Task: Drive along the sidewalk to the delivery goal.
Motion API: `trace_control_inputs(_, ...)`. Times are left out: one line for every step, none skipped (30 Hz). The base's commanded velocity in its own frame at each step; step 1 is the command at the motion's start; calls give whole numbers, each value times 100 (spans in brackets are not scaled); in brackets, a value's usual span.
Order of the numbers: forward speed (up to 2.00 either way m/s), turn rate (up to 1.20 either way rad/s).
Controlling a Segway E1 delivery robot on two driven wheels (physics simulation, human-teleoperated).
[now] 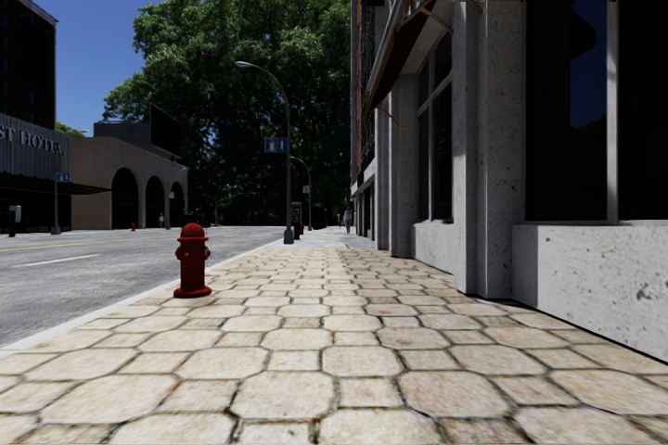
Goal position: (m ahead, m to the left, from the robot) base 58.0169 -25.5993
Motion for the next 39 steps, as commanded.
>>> trace_control_inputs(200,0)
trace_control_inputs(200,0)
trace_control_inputs(200,0)
trace_control_inputs(200,0)
trace_control_inputs(200,0)
trace_control_inputs(200,0)
trace_control_inputs(200,0)
trace_control_inputs(200,0)
trace_control_inputs(200,0)
trace_control_inputs(200,0)
trace_control_inputs(200,0)
trace_control_inputs(200,0)
trace_control_inputs(200,0)
trace_control_inputs(200,0)
trace_control_inputs(200,0)
trace_control_inputs(200,0)
trace_control_inputs(200,0)
trace_control_inputs(200,0)
trace_control_inputs(200,0)
trace_control_inputs(200,0)
trace_control_inputs(200,0)
trace_control_inputs(200,0)
trace_control_inputs(200,0)
trace_control_inputs(200,0)
trace_control_inputs(200,0)
trace_control_inputs(200,0)
trace_control_inputs(200,0)
trace_control_inputs(200,0)
trace_control_inputs(200,0)
trace_control_inputs(200,0)
trace_control_inputs(200,0)
trace_control_inputs(200,0)
trace_control_inputs(200,0)
trace_control_inputs(200,0)
trace_control_inputs(200,0)
trace_control_inputs(200,0)
trace_control_inputs(200,0)
trace_control_inputs(200,0)
trace_control_inputs(200,0)
